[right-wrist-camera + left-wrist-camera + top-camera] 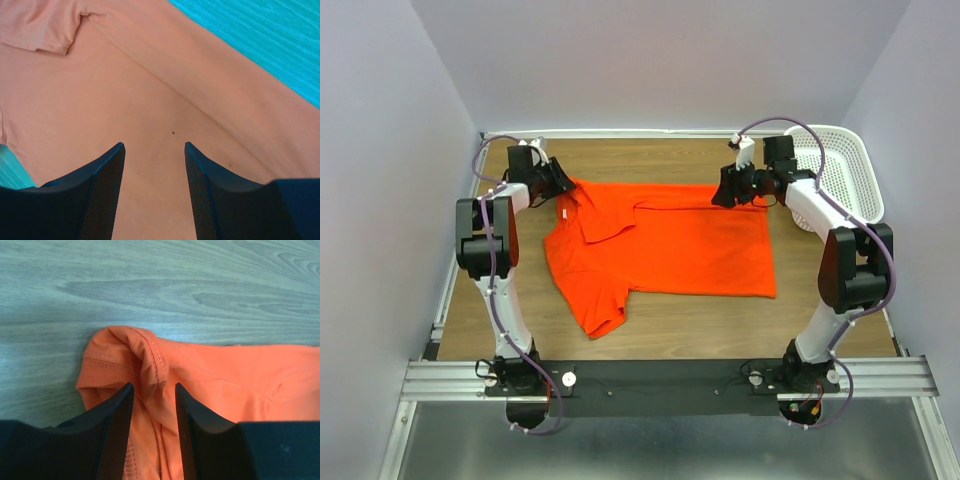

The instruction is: Fold and stack the t-shirts

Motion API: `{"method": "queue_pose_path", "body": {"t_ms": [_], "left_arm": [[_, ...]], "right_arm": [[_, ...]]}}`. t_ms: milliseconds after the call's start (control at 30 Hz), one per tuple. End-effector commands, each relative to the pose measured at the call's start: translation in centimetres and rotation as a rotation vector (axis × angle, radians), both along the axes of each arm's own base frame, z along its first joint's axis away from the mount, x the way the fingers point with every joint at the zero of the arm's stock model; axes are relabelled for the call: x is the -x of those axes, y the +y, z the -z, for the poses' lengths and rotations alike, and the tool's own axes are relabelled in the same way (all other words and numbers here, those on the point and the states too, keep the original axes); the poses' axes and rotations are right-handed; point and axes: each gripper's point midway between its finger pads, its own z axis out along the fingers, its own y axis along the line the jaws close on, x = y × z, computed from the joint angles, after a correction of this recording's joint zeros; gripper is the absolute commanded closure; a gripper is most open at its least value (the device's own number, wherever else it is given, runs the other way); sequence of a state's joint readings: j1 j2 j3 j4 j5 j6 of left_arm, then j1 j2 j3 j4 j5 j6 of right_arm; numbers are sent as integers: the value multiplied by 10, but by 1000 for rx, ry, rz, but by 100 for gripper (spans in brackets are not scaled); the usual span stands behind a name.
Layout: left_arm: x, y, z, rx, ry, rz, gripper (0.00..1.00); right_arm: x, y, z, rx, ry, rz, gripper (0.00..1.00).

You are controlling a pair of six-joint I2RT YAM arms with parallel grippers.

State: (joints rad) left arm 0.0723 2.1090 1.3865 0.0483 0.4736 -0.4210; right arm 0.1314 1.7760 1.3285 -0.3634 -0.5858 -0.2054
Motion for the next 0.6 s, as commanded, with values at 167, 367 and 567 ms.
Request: {"method": "queue_pose_path", "body": {"t_ms": [167, 367, 567], "left_arm": [[-7, -9, 6, 11, 22, 40, 63], [-3, -12, 8, 16, 41, 56, 88], [3, 1, -2, 5, 34, 15, 100]], "right_arm": [[-2, -2, 7, -23, 25, 9, 41], [-2, -3, 7, -27, 28, 10, 41], [-2, -3, 6, -32, 26, 9, 41]]}}
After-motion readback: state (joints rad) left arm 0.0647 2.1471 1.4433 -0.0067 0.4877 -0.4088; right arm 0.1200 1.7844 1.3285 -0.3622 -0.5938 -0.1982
